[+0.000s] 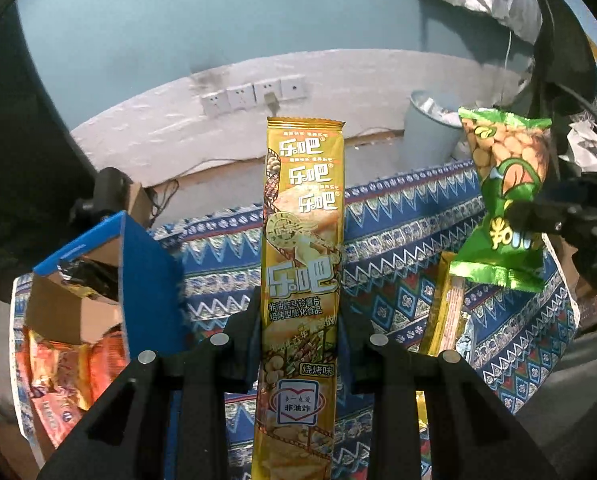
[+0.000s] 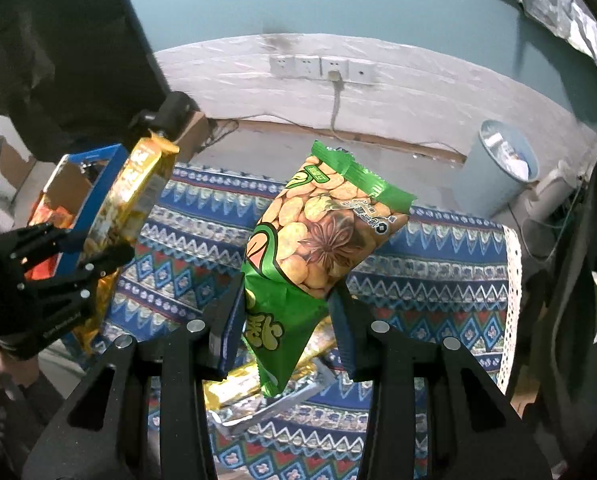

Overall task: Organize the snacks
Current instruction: 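Carry the yellow wafer stick and green peanut bag over the box and release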

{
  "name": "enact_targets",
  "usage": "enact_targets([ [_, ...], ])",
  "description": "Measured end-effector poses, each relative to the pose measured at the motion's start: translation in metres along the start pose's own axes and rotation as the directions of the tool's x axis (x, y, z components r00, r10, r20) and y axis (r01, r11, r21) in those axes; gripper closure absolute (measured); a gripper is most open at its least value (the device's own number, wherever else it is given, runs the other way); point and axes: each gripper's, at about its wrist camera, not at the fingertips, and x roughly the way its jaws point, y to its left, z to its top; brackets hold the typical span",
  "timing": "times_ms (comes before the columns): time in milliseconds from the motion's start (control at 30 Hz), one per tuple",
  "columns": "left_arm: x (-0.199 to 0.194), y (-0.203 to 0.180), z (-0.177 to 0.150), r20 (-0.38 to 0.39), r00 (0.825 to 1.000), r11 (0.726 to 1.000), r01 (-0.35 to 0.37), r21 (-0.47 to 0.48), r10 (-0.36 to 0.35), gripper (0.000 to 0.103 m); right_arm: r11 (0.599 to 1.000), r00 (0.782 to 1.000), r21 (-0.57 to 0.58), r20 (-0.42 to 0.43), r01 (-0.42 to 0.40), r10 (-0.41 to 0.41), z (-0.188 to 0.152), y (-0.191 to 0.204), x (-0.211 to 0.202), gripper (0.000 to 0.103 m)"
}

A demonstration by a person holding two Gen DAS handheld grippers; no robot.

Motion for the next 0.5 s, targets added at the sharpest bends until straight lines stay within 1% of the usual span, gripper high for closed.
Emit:
enact_targets([
  [233,-0.024,0.02,-0.002,0.046,0.999,1.0,-0.024,-0.017,0.024,0.072,0.999,0.999,-0.046,0.019,-0.025,0.026,0.008,0.024,-0.007,0.065],
  [400,-0.039,0.035,-0.007,0.073,0.996,0.999,-0.048,-0.022,0.05,0.072,0.995,0.998,-0.079,0.03,-0.056,0.059,0.014,0.049,-0.011,0.065],
  [500,-0.047,0.05,-0.011,0.082,0.995,0.998,-0.045,-0.042,0.048,0.072,0.992,0.996,-0.096,0.033,-0.078,0.082,0.019,0.063,-0.011,0.065],
])
